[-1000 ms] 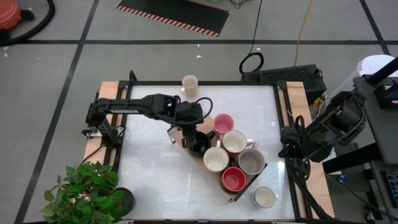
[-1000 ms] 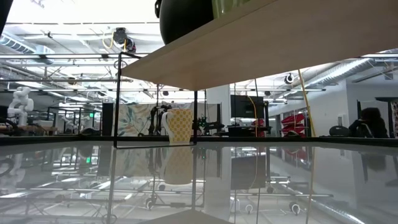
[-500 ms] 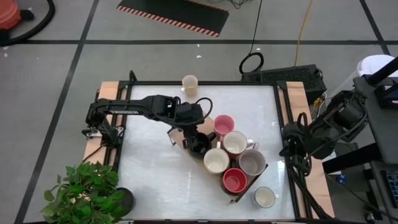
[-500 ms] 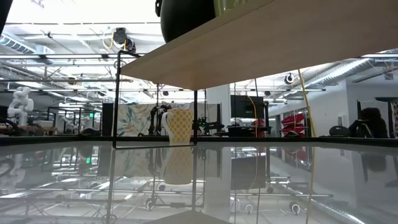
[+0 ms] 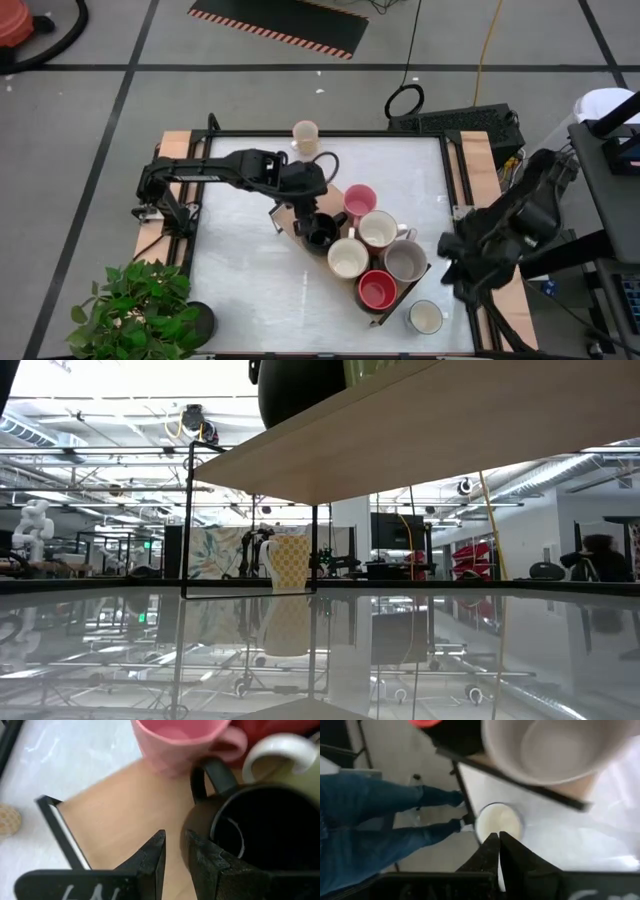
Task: Place coffee mugs
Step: Put the black mug on the shelf, then put the blue-white mug on the shelf
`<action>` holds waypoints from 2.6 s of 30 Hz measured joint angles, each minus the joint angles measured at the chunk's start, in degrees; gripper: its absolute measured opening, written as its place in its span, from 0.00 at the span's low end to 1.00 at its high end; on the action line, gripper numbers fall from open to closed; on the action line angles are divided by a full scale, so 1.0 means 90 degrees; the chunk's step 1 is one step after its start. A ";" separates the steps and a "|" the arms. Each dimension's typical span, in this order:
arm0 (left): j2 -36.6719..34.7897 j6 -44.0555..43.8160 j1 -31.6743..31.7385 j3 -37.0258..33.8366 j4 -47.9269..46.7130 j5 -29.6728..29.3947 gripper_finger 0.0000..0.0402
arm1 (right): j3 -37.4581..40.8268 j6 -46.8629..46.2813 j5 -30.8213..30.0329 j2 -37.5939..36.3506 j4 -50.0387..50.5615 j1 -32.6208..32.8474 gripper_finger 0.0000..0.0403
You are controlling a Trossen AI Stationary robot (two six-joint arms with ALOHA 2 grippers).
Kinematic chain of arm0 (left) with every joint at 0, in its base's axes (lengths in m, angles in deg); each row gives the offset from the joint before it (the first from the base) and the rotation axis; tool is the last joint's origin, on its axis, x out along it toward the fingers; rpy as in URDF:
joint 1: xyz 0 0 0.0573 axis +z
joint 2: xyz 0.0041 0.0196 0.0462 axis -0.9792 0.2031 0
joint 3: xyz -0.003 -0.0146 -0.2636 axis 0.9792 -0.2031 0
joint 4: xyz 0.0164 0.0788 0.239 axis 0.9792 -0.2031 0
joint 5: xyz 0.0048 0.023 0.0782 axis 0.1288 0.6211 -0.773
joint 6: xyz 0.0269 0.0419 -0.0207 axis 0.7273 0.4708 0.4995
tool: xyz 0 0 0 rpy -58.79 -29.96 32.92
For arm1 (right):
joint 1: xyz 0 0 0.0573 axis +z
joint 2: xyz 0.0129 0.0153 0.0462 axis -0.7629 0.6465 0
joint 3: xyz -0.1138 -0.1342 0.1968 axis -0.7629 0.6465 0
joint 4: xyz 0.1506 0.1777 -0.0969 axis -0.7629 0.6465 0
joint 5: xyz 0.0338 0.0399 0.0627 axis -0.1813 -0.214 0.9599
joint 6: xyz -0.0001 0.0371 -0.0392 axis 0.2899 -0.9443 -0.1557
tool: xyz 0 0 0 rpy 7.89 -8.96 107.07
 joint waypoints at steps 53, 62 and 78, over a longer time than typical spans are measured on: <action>-0.1153 0.0874 0.2101 0.0010 -0.0019 -0.0869 0.20 | 0.4110 -0.1338 -0.0267 -0.0007 -0.3719 0.0869 0.22; -0.1153 0.0860 0.2101 0.0010 -0.0021 -0.0867 0.20 | 0.4467 -0.1222 -0.0393 -0.0015 -0.4323 0.0869 0.27; -0.1153 0.0753 0.2101 0.0007 -0.0024 -0.0867 0.20 | 0.4501 -0.0920 -0.0383 -0.0005 -0.4134 0.0869 0.03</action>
